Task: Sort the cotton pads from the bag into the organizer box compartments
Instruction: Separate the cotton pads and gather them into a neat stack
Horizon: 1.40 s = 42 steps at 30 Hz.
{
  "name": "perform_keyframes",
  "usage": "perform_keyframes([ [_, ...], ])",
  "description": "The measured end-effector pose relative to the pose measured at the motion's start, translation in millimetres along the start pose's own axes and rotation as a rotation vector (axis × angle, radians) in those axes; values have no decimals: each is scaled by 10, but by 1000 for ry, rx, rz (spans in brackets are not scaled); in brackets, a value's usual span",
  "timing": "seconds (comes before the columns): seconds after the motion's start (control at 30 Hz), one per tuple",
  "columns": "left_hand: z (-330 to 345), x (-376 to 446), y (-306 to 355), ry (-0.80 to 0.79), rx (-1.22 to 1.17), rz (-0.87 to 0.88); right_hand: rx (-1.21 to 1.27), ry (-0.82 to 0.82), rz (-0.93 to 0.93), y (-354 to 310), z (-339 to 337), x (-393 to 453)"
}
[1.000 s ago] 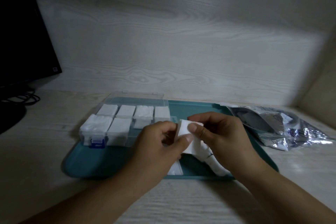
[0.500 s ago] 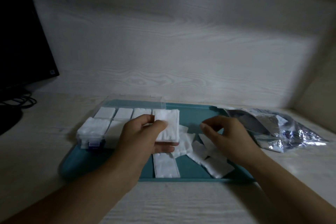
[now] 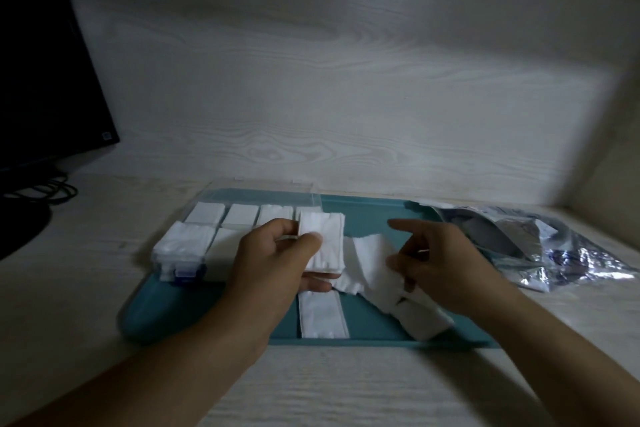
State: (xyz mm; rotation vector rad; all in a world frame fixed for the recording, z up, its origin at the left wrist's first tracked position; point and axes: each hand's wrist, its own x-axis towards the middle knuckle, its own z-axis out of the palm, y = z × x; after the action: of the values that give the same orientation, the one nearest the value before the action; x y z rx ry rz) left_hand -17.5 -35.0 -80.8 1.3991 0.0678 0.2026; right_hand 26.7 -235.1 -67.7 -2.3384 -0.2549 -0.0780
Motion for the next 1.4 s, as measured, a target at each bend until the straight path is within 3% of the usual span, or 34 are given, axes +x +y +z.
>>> perform_keyframes([
  [0.13,14,-4,-12,-15,11,-5,-191,-196,82,7,-81,-17],
  [0.5,29,-23,-26,-12,41,11,-367,-130,42,-28,-36,-4],
  [0.6,28,-27,-25,-4,35,7,-183,-133,1,-50,-131,-30],
  [0.73,21,-27,-28,-15,29,1,386,-274,-49,-117,-261,-97],
  [0.8,18,-32,-28,-24,42,0,453,-272,-87,-135,-271,-110],
  [0.97,18,-34,-29,-20,55,6,301,-130,-120,-107,-178,-68],
  [1.2,22,-29,-19,-9,49,20,-308,-67,-98,61,-18,24],
  [1.4,28,-41,-23,-12,71,31,-354,-85,-23,101,68,70],
])
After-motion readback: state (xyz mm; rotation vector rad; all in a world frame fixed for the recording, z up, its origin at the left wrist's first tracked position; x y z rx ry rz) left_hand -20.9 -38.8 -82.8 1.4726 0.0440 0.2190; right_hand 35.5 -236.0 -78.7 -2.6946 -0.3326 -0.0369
